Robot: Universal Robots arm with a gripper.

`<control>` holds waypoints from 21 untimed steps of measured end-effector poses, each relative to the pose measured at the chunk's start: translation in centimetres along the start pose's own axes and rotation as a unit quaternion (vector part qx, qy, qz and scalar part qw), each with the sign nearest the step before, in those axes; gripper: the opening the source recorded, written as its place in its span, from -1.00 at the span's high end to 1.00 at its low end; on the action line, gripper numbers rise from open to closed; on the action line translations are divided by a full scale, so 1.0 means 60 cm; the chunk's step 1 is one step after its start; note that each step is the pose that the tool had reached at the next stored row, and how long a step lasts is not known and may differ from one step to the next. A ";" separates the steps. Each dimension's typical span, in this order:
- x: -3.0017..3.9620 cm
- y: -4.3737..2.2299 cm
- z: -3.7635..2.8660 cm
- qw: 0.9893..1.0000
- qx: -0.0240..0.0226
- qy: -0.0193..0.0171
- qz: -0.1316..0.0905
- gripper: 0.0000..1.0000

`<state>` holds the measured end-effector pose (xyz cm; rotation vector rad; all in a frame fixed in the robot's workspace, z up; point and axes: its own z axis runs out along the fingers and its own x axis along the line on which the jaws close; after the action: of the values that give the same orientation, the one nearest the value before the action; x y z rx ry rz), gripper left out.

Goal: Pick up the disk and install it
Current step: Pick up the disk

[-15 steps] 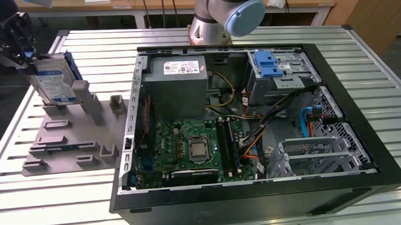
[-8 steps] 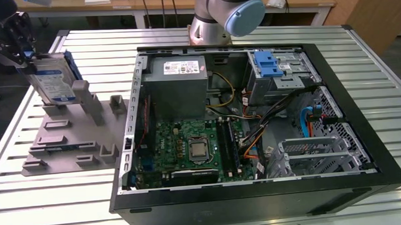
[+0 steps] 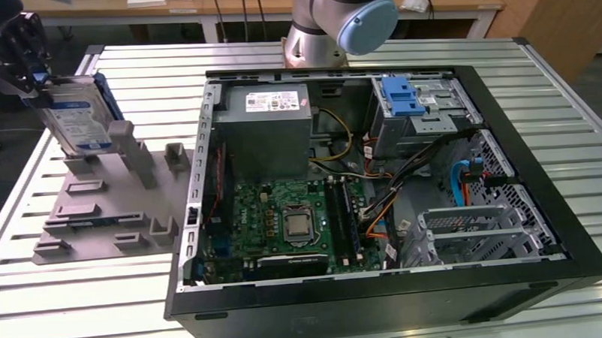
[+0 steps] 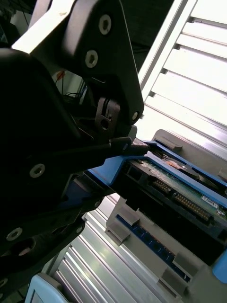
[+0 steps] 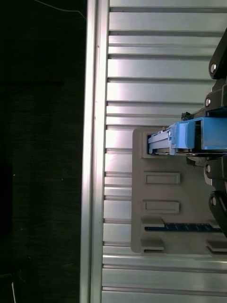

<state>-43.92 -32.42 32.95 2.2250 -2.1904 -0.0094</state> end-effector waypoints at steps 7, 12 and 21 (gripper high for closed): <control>0.000 0.000 -0.006 1.000 0.000 0.000 0.000 0.27; 0.000 0.000 -0.008 1.000 0.000 0.000 0.000 0.27; 0.000 0.000 -0.012 1.000 0.000 0.000 0.000 0.27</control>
<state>-43.92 -32.42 33.65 2.2246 -2.1909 -0.0093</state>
